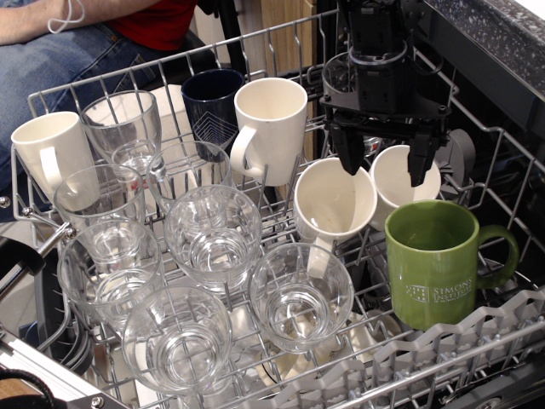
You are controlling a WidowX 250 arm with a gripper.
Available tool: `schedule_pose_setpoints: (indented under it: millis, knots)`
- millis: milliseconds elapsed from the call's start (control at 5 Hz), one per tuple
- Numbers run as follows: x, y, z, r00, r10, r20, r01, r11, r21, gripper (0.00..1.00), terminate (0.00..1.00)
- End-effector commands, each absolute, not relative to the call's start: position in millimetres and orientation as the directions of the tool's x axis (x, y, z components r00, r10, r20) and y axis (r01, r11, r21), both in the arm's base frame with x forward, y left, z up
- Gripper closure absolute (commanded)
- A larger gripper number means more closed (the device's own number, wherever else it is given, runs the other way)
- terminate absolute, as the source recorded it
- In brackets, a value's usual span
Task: Pick up green mug
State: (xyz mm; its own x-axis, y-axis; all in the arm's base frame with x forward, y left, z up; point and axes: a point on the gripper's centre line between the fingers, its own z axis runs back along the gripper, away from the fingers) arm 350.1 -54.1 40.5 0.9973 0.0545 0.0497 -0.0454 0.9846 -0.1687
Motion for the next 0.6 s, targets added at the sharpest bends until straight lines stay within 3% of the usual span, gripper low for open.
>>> schedule_pose_setpoints:
  millis: [0, 400]
  knots:
    - [374, -84, 47, 0.992, 0.048, 0.121, -0.033, 0.992, -0.119, 0.00, 0.00]
    - [371, -111, 26, 0.994, 0.065, 0.089, -0.054, 0.990, -0.129, 0.00, 0.00]
